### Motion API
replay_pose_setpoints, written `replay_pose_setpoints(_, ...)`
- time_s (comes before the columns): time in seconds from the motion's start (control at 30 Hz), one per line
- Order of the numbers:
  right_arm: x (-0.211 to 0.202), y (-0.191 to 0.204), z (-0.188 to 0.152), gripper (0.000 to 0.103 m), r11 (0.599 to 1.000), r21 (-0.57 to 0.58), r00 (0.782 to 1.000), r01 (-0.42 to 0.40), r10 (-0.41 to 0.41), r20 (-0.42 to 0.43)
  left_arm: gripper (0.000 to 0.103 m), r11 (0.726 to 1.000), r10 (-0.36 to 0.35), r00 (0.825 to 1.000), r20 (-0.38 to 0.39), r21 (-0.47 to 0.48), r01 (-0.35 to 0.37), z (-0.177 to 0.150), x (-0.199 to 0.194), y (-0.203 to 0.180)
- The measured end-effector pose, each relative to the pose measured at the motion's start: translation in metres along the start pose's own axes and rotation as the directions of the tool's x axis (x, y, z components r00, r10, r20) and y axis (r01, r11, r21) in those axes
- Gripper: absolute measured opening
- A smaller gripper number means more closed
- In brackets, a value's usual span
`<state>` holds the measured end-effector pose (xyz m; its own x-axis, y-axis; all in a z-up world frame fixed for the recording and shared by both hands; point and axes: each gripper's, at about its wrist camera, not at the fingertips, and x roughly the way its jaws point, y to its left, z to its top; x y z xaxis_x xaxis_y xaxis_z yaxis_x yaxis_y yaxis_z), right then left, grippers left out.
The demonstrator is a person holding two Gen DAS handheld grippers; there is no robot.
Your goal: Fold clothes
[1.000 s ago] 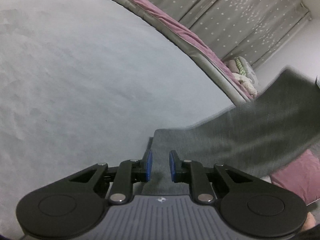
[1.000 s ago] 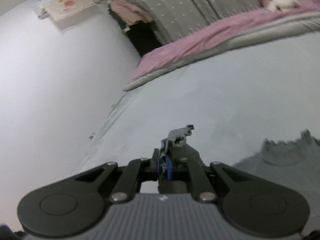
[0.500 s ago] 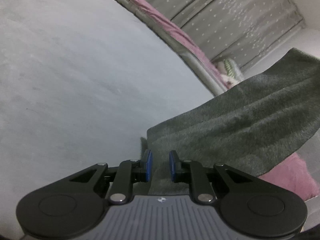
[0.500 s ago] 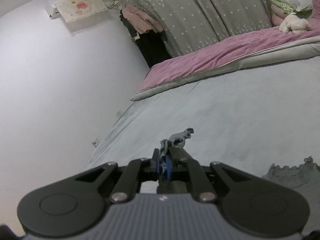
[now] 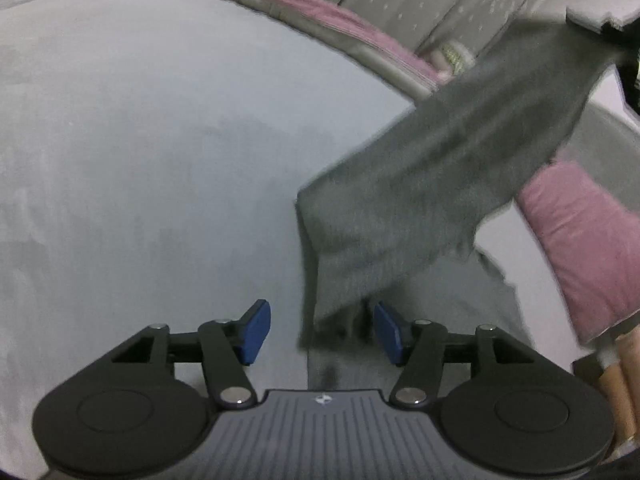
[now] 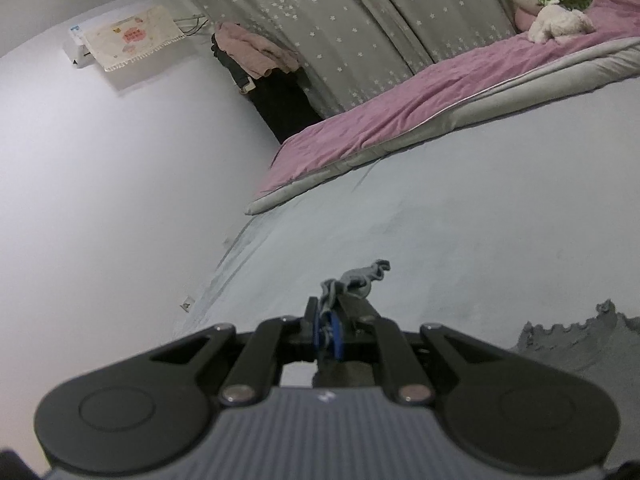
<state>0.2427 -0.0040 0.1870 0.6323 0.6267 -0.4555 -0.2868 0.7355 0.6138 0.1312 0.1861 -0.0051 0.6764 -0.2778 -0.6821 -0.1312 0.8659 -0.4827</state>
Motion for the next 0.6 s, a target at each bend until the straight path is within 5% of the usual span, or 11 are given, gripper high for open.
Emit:
replay_pose_setpoints(0.07,0.000,0.001,-0.001,0.007,1.000,-0.003,1.000,-0.007,0.007,-0.002,0.056,1.000,0.017,1.000,-0.020,0.011,-0.017,-0.006,0.011,-0.008)
replay_pose_setpoints(0.2,0.001,0.006,-0.003,0.007,1.000,-0.012,1.000,-0.021,0.021,-0.007,0.056,0.996,0.088,0.994,0.065,-0.014,-0.087,-0.015,0.024,-0.020)
replay_pose_setpoints(0.37,0.002,0.014,-0.004,0.007,0.999,-0.023,0.999,-0.032,0.032,-0.009,0.044,0.972,0.233,0.962,0.140,-0.067,-0.225,-0.020,0.031,-0.012)
replay_pose_setpoints(0.6,-0.009,0.001,-0.003,0.006,1.000,-0.006,1.000,-0.030,0.030,0.003,0.041,0.945,0.323,0.928,0.186,-0.012,-0.327,-0.024,0.039,-0.017)
